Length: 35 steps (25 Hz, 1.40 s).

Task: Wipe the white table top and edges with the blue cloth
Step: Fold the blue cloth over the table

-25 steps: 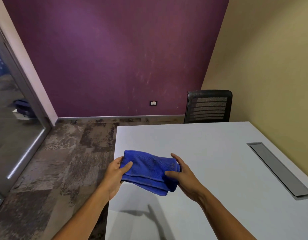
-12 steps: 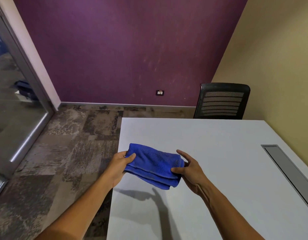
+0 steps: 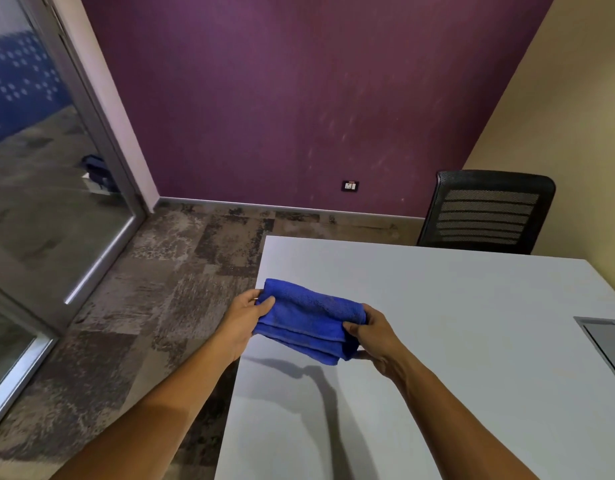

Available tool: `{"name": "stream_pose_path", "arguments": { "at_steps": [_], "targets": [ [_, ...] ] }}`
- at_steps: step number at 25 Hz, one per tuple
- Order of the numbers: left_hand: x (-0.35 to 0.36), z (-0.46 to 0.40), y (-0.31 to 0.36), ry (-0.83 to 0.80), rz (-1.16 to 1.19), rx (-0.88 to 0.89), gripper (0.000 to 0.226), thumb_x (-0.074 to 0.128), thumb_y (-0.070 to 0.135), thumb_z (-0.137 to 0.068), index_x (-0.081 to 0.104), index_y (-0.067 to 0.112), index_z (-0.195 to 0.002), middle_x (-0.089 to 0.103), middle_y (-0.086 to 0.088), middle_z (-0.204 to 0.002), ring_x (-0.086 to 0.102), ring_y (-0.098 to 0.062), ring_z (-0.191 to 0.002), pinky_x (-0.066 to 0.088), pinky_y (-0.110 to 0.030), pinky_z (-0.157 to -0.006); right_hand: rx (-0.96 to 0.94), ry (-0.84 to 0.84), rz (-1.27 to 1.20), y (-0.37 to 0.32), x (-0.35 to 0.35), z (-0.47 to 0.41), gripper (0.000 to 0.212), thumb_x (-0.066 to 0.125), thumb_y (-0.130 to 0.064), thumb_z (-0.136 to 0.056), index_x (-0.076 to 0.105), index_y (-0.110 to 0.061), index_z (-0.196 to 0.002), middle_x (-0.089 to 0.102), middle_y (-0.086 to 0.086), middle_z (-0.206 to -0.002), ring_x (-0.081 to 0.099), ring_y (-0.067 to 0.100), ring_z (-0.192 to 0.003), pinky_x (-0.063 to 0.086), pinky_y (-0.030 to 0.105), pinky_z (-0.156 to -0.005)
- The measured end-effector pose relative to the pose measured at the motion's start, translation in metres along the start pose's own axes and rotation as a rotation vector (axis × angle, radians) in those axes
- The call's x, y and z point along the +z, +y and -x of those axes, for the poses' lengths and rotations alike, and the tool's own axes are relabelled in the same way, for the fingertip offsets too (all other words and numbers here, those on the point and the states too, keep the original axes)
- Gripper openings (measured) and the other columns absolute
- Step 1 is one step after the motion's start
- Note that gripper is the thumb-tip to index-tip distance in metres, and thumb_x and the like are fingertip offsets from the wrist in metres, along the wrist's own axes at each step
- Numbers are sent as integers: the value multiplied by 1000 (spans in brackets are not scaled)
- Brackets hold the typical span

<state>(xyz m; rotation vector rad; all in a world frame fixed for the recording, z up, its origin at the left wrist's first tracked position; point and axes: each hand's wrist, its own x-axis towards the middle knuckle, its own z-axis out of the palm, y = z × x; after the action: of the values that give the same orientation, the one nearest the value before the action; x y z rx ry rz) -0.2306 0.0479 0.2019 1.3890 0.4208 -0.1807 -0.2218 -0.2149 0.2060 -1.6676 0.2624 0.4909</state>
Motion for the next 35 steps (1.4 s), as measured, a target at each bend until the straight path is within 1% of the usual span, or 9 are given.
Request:
{"name": "stream_pose_path", "arguments": {
  "at_steps": [4, 8, 12, 17, 21, 25, 30, 32, 35],
  "targets": [
    [8, -25, -1, 155, -65, -19, 22, 66, 14, -92, 53, 11, -109, 68, -16, -110, 66, -31, -95, 53, -45, -79, 51, 58, 38, -1, -3, -31, 26, 59, -11, -100, 51, -27, -119, 65, 2, -116, 67, 19, -98, 61, 34, -57],
    [11, -55, -5, 127, -149, 2, 12, 62, 6, -94, 53, 12, -90, 62, -20, -99, 60, -30, -89, 50, -41, -72, 17, 147, 6, -8, -12, -68, 48, 67, -16, -99, 31, -26, -129, 60, 6, -111, 67, 20, -94, 60, 33, -67],
    [17, -89, -11, 89, -180, 53, 13, 58, -3, -94, 62, 9, -89, 63, -14, -95, 61, -29, -91, 54, -39, -71, -57, 221, 60, -3, -19, -105, 26, 67, -14, -98, 45, -20, -110, 62, 8, -110, 64, 21, -89, 54, 28, -67],
    [27, -129, -14, 138, -215, 170, 27, 57, -2, -95, 66, 5, -119, 65, -10, -115, 66, -20, -97, 58, -28, -80, -186, 294, 254, 3, -20, -149, 28, 66, -20, -98, 39, -13, -104, 54, 1, -96, 54, 15, -77, 50, 27, -66],
    [30, -162, -13, 94, -337, 158, 41, 59, -6, -92, 58, 3, -131, 59, -4, -121, 64, -13, -92, 55, -16, -77, -243, 282, 219, 1, -15, -186, 14, 66, -13, -98, 59, -18, -109, 62, -9, -105, 65, 21, -98, 56, 32, -83],
    [30, -189, -13, 70, -444, 163, 45, 59, -7, -91, 56, 4, -135, 60, -9, -125, 64, -21, -95, 54, -29, -87, -277, 287, 272, 7, -3, -214, 30, 59, -9, -101, 70, -16, -128, 69, 3, -126, 67, 25, -112, 54, 40, -103],
    [22, -224, -18, 145, -492, 203, 41, 61, -8, -90, 60, 0, -130, 59, -16, -131, 62, -28, -108, 52, -34, -94, -274, 284, 349, 8, 12, -249, 38, 60, -7, -100, 63, -7, -138, 65, 10, -136, 62, 27, -124, 47, 34, -105],
    [20, -233, -24, 205, -486, 198, 40, 63, -7, -89, 62, 0, -128, 61, -17, -130, 62, -24, -104, 51, -31, -92, -284, 290, 355, 5, 16, -258, 40, 62, -1, -97, 63, -4, -137, 65, 8, -129, 62, 27, -122, 46, 29, -99],
    [16, -249, -33, 218, -509, 179, 41, 61, -7, -90, 60, 1, -130, 59, -16, -132, 62, -30, -111, 50, -40, -100, -297, 280, 366, 6, 24, -270, 37, 61, 6, -92, 66, 0, -128, 63, 1, -108, 65, 29, -112, 51, 27, -89]
  ]
}}
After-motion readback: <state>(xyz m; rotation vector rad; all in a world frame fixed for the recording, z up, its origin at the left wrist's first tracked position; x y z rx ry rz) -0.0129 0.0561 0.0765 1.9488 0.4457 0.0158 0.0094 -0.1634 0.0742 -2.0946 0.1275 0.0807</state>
